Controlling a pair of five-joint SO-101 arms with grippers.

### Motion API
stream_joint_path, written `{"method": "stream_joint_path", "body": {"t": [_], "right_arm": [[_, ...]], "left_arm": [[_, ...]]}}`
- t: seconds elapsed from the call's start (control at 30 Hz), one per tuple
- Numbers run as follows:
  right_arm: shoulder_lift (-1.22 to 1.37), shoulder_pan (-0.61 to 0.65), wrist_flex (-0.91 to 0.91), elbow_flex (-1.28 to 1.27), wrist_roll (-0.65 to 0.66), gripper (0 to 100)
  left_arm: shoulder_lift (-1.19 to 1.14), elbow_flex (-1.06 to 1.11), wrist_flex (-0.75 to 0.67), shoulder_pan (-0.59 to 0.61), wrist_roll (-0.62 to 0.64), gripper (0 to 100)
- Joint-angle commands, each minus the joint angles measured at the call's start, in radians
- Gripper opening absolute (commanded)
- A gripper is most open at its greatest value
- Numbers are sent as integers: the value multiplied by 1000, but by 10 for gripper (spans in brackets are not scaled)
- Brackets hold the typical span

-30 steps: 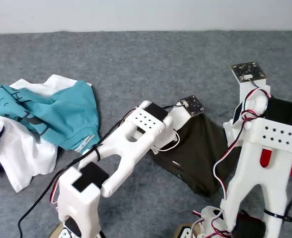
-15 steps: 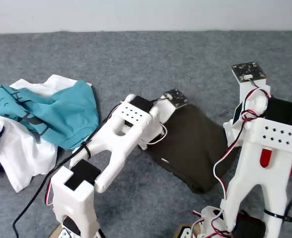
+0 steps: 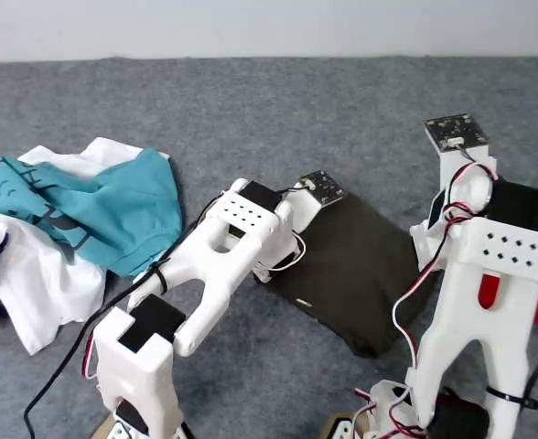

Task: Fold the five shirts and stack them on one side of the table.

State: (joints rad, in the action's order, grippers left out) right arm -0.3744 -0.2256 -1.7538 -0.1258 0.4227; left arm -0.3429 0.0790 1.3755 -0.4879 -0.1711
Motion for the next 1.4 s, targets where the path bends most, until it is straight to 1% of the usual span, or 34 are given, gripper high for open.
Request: {"method": "stream_joint_path", "body": {"t": [0.0,0.13,0.2,0.3,0.43,0.6,0.73,1.37], "right_arm": [[-33,7,-33,0,9,227],[-38,5,-31,-21,12,228],[-41,5,-8,-57,14,228],[-41,2,13,-92,14,227],[-31,2,58,-127,9,229],[-31,4,200,-276,8,229],[-35,2,277,-379,8,229],[-31,2,725,-758,8,227]], "left_arm": [[69,-108,86,-5,3,116],[69,-220,213,25,-12,116],[69,-252,250,52,-44,115],[69,-288,279,94,-48,115],[69,-318,290,118,-43,115],[69,-320,313,95,-43,115],[64,-320,313,80,-43,115],[60,-315,313,81,-43,115]]}}
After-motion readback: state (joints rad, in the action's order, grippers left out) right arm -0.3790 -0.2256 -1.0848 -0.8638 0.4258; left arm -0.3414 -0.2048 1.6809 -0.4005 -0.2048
